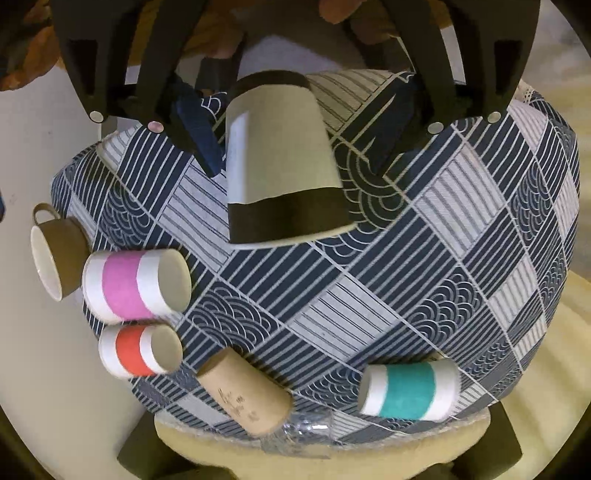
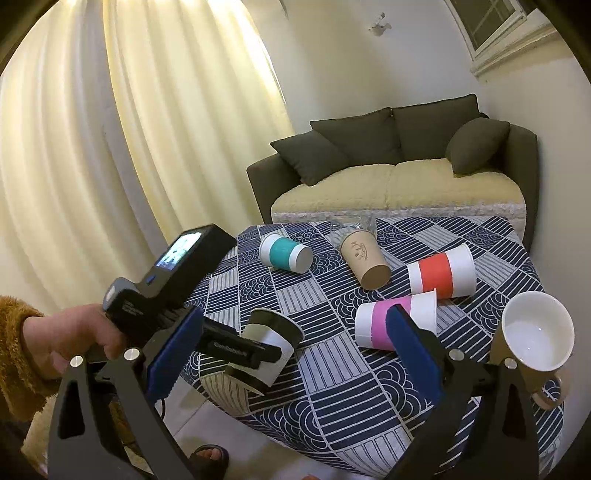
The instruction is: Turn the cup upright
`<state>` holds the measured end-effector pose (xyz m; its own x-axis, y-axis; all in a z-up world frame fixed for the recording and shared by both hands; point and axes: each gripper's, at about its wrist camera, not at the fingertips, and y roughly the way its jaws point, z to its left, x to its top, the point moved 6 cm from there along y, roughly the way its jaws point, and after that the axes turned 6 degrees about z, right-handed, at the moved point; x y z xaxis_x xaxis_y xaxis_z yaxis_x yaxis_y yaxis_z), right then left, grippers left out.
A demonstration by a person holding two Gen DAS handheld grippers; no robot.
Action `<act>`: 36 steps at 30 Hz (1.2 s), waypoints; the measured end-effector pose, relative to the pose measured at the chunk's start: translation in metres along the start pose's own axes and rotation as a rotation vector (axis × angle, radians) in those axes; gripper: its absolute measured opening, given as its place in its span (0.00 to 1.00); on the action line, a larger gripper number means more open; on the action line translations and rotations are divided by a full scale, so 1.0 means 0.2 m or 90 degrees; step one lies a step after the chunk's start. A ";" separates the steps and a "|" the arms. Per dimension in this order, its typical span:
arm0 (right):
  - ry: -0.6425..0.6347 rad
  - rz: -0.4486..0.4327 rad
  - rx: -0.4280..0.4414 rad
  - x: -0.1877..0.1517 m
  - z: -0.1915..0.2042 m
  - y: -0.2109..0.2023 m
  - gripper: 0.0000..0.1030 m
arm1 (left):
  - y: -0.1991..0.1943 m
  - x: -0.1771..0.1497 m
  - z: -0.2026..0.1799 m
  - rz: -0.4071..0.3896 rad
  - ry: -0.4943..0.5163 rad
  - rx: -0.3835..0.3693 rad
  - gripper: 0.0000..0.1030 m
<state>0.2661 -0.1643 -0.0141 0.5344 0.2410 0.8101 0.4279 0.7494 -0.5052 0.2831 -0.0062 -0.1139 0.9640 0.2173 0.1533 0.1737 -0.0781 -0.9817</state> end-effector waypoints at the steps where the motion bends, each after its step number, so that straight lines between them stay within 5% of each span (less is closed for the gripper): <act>1: 0.002 0.000 0.001 0.00 0.00 0.00 0.95 | -0.02 0.00 0.01 -0.006 -0.002 0.001 0.78; 12: 0.013 0.005 -0.014 -0.02 0.03 0.09 0.95 | -0.36 -0.21 0.22 -0.132 -0.018 0.014 0.78; 20: 0.087 0.119 0.022 -0.07 0.12 0.28 0.95 | -0.52 -0.46 0.38 -0.187 -0.023 0.013 0.78; 26: 0.098 0.252 -0.010 -0.13 0.19 0.49 0.95 | -0.57 -0.60 0.45 -0.221 0.000 0.018 0.78; 36: 0.152 0.369 -0.069 -0.15 0.17 0.72 0.95 | -0.67 -0.74 0.62 -0.267 -0.008 0.016 0.78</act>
<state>0.2874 -0.0420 -0.1012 0.8435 0.4356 0.3141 0.0853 0.4688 -0.8792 0.0932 0.0920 -0.0188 0.8080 0.2371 0.5394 0.5458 0.0436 -0.8367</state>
